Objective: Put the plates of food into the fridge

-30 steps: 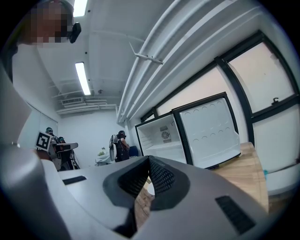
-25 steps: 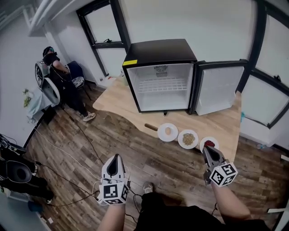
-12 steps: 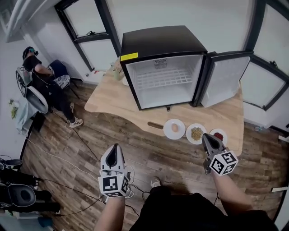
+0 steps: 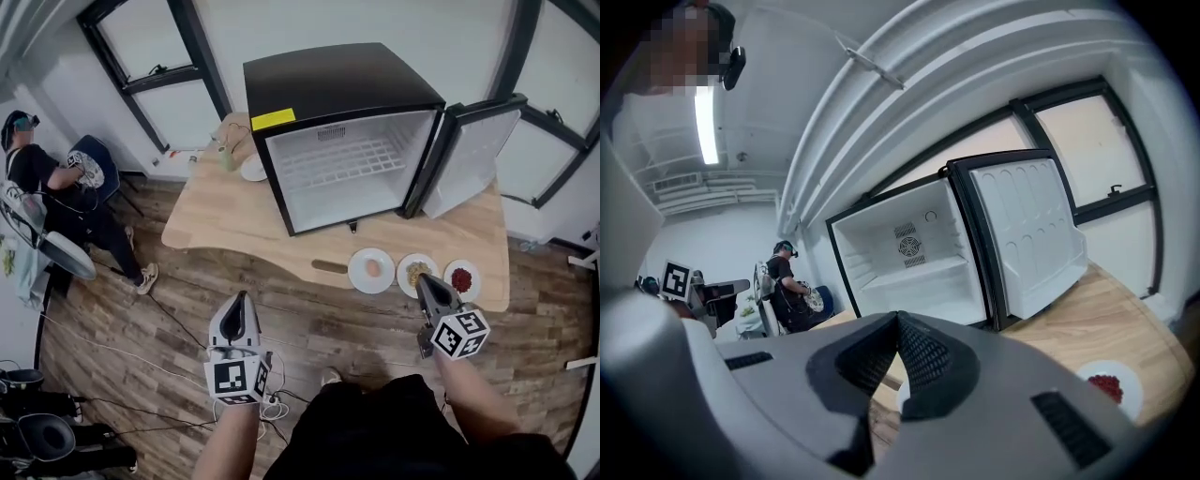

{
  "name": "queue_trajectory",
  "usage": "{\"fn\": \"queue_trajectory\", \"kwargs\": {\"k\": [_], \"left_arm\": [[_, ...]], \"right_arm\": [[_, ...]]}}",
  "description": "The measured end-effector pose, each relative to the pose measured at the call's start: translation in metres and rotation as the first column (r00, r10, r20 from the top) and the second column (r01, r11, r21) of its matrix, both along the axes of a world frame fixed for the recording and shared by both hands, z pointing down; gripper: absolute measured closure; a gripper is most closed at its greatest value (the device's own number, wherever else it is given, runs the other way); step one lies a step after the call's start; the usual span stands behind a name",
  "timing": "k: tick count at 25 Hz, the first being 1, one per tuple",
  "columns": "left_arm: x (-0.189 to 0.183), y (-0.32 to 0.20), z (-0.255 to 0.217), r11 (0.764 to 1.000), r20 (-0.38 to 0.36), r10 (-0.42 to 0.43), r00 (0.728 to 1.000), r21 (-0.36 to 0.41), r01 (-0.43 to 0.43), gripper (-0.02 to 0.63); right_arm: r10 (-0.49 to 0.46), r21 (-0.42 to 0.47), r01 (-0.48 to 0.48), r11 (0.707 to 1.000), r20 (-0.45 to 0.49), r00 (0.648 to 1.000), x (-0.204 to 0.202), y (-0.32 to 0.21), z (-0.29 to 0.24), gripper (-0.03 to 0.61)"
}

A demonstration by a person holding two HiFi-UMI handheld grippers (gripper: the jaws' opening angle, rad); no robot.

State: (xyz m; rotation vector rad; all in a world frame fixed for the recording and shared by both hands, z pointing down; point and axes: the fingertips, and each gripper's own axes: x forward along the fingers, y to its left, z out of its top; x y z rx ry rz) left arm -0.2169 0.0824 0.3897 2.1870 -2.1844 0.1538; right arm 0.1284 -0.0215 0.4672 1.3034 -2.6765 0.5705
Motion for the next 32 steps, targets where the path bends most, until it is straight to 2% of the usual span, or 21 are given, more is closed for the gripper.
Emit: {"fn": "queue_trajectory", "kwargs": {"k": [6,10,16,22,25,30,32], "left_arm": [[-0.003,-0.032,-0.004,0.996,0.012,0.078,0.997,0.034,-0.078,0.609],[0.006,-0.052,0.0,0.992,0.007,0.117,0.993,0.038,-0.117,0.609],[0.022,-0.069,0.008,0.989,0.012,0.147,0.989,0.026,-0.147,0.609],[0.028,-0.089,0.03,0.988,0.028,0.153,0.988,0.013,-0.154,0.609],[0.029,-0.096,0.045,0.987,0.02,0.158,0.987,-0.009,-0.158,0.609],[0.037,-0.11,0.063,0.982,0.026,0.188,0.982,-0.035,-0.187,0.609],[0.038,-0.114,0.07,0.978,0.032,0.201,0.979,-0.054,-0.199,0.609]], "right_arm": [[0.042,-0.017,-0.042,0.999,0.015,0.999,-0.013,0.001,0.008,0.558],[0.073,-0.062,-0.071,0.996,0.033,0.997,-0.007,0.003,0.025,0.558],[0.119,-0.128,-0.109,0.986,0.07,0.99,0.0,0.005,0.065,0.558],[0.099,-0.184,-0.08,0.98,0.098,0.99,-0.008,0.003,0.12,0.557],[0.129,-0.255,-0.093,0.962,0.128,0.983,-0.012,0.004,0.156,0.557],[0.202,-0.382,-0.123,0.916,0.172,0.964,-0.017,0.006,0.206,0.553],[0.227,-0.423,-0.125,0.897,0.2,0.953,-0.021,0.005,0.219,0.511]]}}
